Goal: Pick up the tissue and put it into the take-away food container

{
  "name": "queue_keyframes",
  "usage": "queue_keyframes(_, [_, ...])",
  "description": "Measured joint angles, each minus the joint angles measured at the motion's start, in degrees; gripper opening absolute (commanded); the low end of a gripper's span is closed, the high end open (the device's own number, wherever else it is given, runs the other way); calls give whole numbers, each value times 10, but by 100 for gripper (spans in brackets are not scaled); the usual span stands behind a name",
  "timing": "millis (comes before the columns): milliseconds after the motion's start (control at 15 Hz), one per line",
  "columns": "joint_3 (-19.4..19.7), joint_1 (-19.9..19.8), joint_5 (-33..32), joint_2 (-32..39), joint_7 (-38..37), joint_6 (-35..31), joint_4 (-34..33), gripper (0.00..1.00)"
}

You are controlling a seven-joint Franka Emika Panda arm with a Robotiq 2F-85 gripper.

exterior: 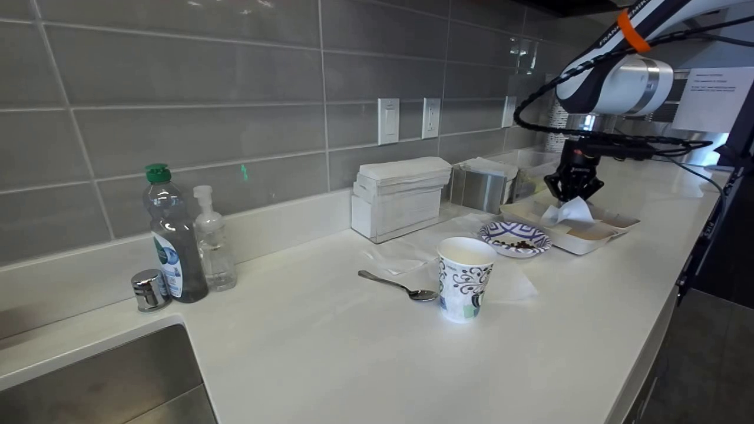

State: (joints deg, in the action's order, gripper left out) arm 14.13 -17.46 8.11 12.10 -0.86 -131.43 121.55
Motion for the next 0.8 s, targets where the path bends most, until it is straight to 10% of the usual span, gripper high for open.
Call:
queue_keyframes(200, [4, -6, 0, 12, 14, 0, 0, 0])
queue_keyframes(267, [4, -7, 0, 15, 18, 0, 0, 24])
queue_keyframes(800, [5, -8, 0, 26, 38, 2, 0, 78])
